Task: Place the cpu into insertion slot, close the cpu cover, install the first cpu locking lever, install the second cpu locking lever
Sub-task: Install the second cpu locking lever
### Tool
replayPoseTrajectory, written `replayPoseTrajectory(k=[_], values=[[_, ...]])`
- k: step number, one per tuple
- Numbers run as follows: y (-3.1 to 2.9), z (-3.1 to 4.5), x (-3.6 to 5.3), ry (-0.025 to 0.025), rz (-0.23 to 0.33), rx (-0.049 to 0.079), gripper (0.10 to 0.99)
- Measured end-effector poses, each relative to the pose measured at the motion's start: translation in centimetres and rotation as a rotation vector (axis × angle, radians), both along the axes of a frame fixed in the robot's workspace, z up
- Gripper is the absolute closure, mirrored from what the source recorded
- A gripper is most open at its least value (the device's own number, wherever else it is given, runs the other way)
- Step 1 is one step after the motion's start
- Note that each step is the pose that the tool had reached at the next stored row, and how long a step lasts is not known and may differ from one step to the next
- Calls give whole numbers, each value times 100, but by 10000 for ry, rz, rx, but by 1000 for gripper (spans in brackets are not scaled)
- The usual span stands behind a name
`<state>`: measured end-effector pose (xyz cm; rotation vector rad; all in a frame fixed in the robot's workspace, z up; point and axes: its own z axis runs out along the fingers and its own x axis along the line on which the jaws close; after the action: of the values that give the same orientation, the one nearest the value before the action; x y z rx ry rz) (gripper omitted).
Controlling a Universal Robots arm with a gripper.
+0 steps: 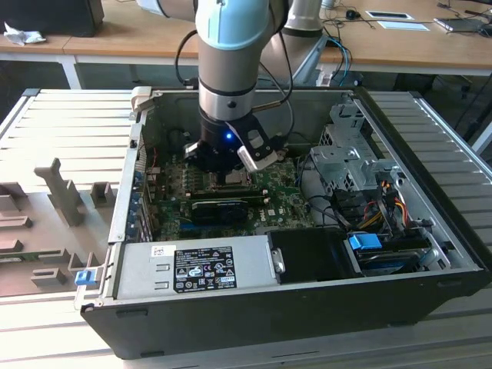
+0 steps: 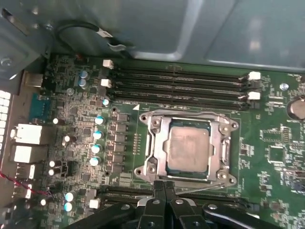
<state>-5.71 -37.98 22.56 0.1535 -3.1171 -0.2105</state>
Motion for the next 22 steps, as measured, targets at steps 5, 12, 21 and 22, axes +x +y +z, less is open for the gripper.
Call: replayPoseTrajectory(k=[5, 12, 21, 22], values=[[-3, -74, -43, 2, 94, 101, 980], [-215, -132, -69, -3, 111, 911, 980], [-245, -185, -177, -7, 110, 1557, 980], [-245, -193, -176, -7, 111, 1567, 980]])
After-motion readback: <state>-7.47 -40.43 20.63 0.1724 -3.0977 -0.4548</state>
